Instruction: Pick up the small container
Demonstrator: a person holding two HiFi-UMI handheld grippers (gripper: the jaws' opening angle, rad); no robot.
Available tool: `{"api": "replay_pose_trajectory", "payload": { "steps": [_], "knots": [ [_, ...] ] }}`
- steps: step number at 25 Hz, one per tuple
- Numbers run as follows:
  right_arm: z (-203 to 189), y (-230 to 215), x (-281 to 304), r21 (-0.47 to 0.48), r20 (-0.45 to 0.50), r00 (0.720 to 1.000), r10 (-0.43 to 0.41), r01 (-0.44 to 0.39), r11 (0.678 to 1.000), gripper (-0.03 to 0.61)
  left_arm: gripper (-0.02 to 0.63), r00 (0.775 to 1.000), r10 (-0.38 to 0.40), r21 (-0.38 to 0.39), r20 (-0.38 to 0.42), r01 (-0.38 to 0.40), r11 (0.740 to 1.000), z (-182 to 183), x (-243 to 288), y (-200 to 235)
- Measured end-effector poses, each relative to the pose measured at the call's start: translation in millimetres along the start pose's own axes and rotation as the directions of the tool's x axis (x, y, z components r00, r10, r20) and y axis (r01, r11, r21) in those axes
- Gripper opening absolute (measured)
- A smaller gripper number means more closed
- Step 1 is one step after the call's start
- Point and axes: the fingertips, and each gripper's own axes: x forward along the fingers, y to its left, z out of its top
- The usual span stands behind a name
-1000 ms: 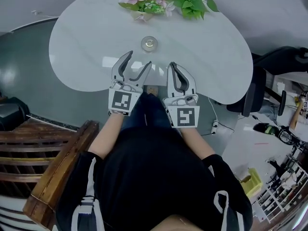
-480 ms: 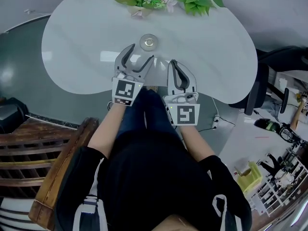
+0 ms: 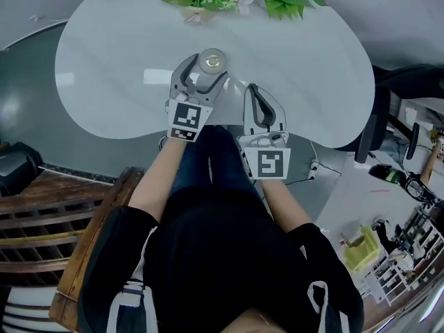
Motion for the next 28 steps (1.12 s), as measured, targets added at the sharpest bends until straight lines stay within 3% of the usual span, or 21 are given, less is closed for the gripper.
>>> {"api": "replay_pose_trajectory", "payload": {
  "steps": [13, 17, 22, 28],
  "knots": [
    [-13.6, -6.8, 4.1, -0.009, -0.072, 0.997, -0.002, 0.001, 1.0, 0.021, 0.33, 1.0, -0.015, 0.009, -0.006, 0.015, 1.0, 4.4, 19.6, 0.7],
    [-9.1, -9.8, 7.4, 0.002, -0.033, 0.999, -0.015, 0.015, 1.0, 0.021, 0.331, 1.0, -0.015, 0.026, 0.003, 0.015, 1.0, 5.2, 21.0, 0.8],
    [-13.0, -9.2, 5.9, -0.017, -0.092, 0.996, -0.006, 0.005, 1.0, 0.021, 0.331, 1.0, -0.012, 0.018, 0.002, 0.012, 1.0, 5.4, 20.2, 1.2],
    [11.6, -15.4, 7.5, -0.004, 0.011, 0.999, -0.04, 0.04, 0.999, 0.021, 0.331, 1.0, -0.005, 0.014, 0.026, 0.004, 1.0, 29.0, 10.6, 1.7]
  ]
}}
